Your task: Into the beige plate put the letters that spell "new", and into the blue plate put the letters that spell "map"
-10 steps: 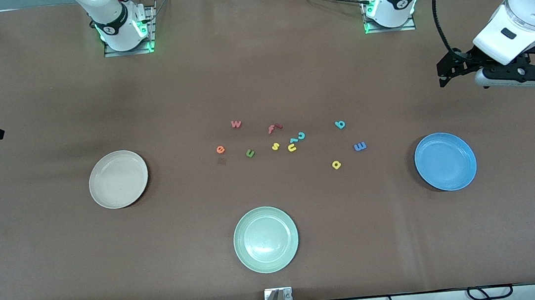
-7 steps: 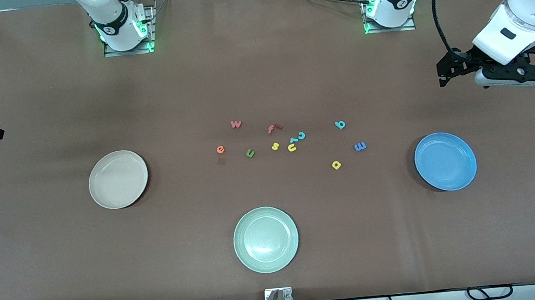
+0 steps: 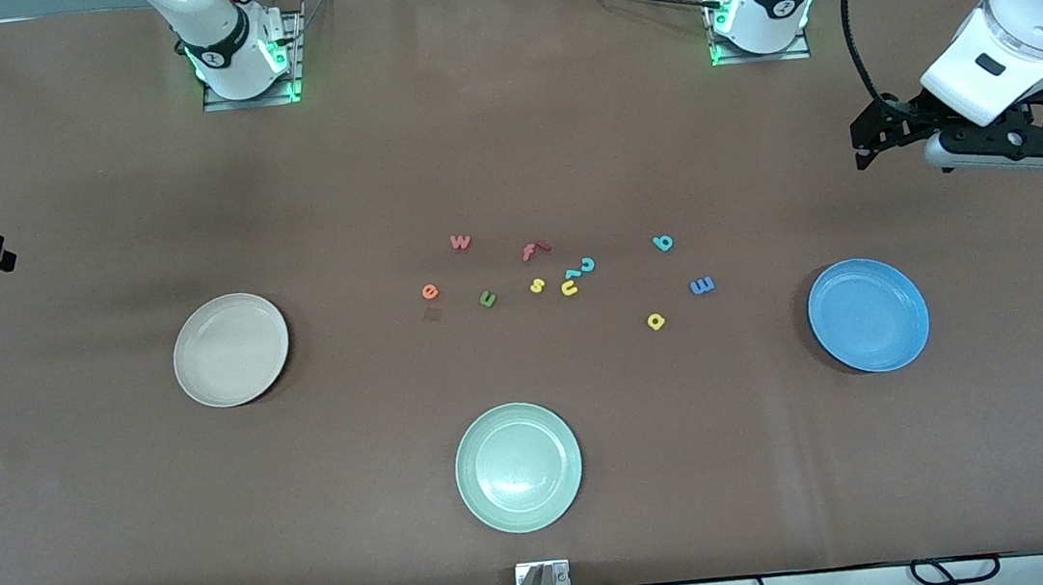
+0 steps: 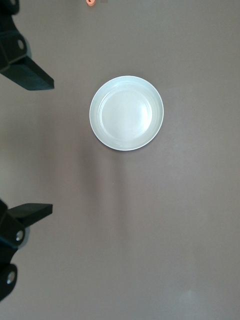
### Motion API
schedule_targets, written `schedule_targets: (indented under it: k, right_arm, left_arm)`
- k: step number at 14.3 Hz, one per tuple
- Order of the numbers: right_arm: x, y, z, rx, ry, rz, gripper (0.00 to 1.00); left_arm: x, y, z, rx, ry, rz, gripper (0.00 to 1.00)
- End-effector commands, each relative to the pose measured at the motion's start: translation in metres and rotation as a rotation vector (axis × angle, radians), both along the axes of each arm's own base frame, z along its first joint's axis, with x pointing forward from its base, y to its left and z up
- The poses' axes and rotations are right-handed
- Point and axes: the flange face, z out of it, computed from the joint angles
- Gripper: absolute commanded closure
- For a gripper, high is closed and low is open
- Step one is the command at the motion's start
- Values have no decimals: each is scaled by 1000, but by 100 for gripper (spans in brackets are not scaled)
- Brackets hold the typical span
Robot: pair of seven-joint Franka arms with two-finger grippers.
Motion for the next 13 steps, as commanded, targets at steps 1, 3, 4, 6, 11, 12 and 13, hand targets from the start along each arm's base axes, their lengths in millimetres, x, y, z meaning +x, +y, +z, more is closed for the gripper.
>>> schedule_targets:
  k: [1,3,4,6,11,12,13]
  right_arm:
    - [-1,1,4,-7,-3,14,0]
    - [0,2,1,-4,4,14,0]
    - [1,3,-2,-1,10,15,0]
    - [9,12,-22,15,46,27,0]
    - [46,113,-119,8,147,175,0]
    - [50,131,-137,11,151,192,0]
    - [53,150,-153,15,160,206,0]
  left_arm:
    - [10,-32,-30,-1,72,-47,0]
    - [14,-41,-53,8,126,-60,0]
    - [18,-50,-67,11,148,-78,0]
    - [26,-69,-99,17,195,-121,0]
    - [45,-155,-193,5,159,-324,0]
    - [50,-167,-213,-4,131,-344,0]
    - [55,-177,-232,-12,109,-354,0]
